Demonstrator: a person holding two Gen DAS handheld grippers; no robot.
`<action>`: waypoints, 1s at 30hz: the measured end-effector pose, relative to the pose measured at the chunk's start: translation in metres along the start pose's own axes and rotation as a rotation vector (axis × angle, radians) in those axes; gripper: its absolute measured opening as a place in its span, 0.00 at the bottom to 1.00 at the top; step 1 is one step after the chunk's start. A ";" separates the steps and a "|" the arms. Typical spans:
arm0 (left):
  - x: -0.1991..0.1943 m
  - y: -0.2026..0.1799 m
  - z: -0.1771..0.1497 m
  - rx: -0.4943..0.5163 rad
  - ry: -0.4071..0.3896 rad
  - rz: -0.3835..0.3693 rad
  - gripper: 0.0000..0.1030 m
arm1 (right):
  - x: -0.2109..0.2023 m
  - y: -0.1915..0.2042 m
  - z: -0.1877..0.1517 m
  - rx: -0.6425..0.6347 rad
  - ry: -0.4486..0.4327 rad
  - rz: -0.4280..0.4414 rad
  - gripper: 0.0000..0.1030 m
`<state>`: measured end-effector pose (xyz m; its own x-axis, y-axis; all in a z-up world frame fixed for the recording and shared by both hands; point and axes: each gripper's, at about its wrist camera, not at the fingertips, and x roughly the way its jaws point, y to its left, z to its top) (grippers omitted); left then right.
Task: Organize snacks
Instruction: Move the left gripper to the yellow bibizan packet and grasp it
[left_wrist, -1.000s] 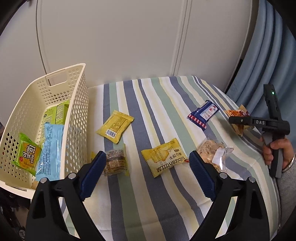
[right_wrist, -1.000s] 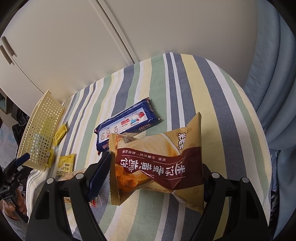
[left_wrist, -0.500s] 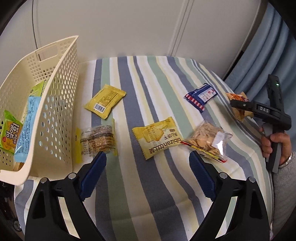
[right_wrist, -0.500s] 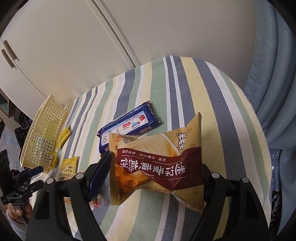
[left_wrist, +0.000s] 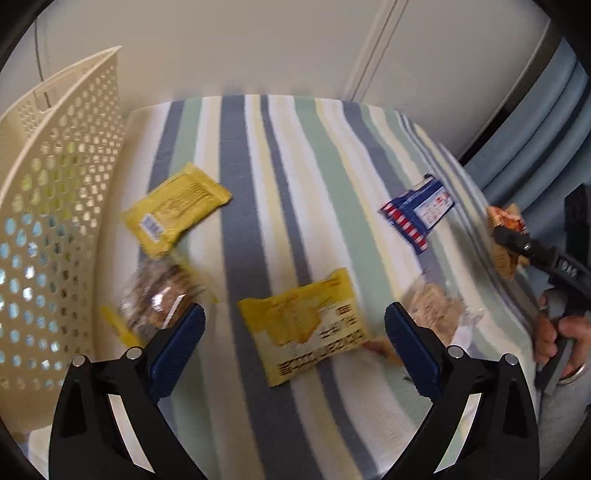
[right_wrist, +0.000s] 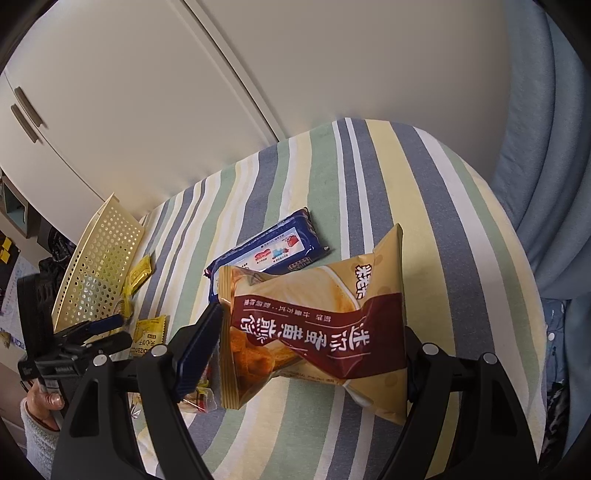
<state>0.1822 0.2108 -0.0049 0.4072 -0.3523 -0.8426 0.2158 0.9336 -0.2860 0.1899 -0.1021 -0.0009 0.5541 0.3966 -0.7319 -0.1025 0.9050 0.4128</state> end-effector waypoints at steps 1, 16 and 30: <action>0.006 -0.001 0.004 -0.011 0.010 -0.043 0.96 | 0.000 0.001 0.000 0.001 -0.002 0.002 0.77; 0.012 -0.021 0.008 0.099 0.073 0.013 0.96 | -0.007 -0.005 -0.002 0.017 -0.013 0.019 0.77; 0.047 -0.044 0.012 0.136 0.116 0.118 0.91 | -0.010 -0.007 -0.002 0.029 -0.027 0.032 0.77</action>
<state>0.2026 0.1528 -0.0263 0.3336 -0.2236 -0.9158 0.2939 0.9477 -0.1243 0.1837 -0.1123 0.0023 0.5733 0.4207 -0.7031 -0.0972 0.8870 0.4515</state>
